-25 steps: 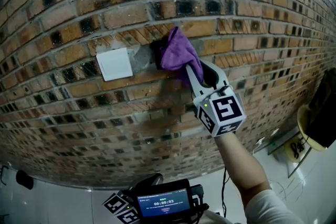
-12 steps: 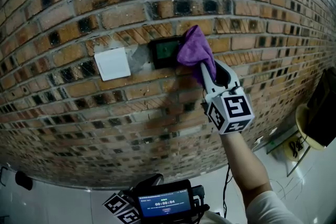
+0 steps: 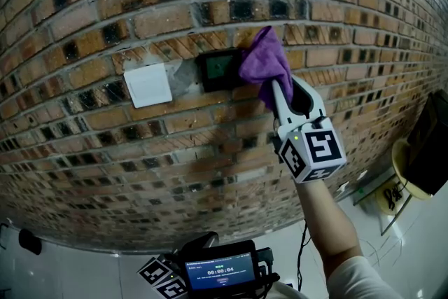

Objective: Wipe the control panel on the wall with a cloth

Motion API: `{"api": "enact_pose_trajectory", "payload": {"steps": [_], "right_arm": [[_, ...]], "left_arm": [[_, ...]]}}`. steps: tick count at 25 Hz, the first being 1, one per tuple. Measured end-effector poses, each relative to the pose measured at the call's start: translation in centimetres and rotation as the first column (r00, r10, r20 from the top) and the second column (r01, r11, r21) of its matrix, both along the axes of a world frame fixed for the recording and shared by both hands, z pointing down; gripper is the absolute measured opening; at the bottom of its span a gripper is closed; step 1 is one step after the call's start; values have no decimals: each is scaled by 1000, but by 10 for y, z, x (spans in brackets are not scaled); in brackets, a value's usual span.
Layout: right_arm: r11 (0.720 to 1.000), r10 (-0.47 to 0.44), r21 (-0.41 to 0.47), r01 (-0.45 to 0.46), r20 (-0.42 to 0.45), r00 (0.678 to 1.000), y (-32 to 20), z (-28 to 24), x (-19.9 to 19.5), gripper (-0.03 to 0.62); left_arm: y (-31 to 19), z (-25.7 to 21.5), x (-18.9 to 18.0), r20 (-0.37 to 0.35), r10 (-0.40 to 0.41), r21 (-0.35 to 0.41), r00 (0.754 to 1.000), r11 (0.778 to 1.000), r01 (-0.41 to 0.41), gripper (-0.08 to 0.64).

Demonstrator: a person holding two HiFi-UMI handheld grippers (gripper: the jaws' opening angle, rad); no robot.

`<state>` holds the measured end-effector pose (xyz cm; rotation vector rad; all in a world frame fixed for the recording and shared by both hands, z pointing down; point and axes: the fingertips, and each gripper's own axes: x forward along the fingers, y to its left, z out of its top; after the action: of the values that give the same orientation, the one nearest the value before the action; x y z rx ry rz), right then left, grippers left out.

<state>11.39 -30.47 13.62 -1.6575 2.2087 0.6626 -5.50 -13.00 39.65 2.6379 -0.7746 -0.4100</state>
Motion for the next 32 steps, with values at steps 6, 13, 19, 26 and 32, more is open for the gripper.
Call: {"api": "enact_pose_trajectory", "payload": {"steps": [6,13,19,26,32], "right_arm": [[997,-81,14,82,-45,996,6,-3,-45,103],[982,-188,9,190,-108,976,9,-1,-110,103],[964,-265,-29,264,-148,953,7,10,-158,103],[944,-331,-90,318,-228,916,3,31,-201,103],[950,-309,-114,289,-231,923,-9,39,-192,103]], "left_arm": [[1,0,-5,-3,-12,3,1000,1000,12,-12],[2,-1,-13,-4,-33,5,999,999,33,-12],[3,-2,-22,-13,-56,7,998,998,56,-12],[3,-2,-30,-18,-76,2,997,997,76,-12],[5,-2,-32,-16,-81,1,997,997,81,-12]]}}
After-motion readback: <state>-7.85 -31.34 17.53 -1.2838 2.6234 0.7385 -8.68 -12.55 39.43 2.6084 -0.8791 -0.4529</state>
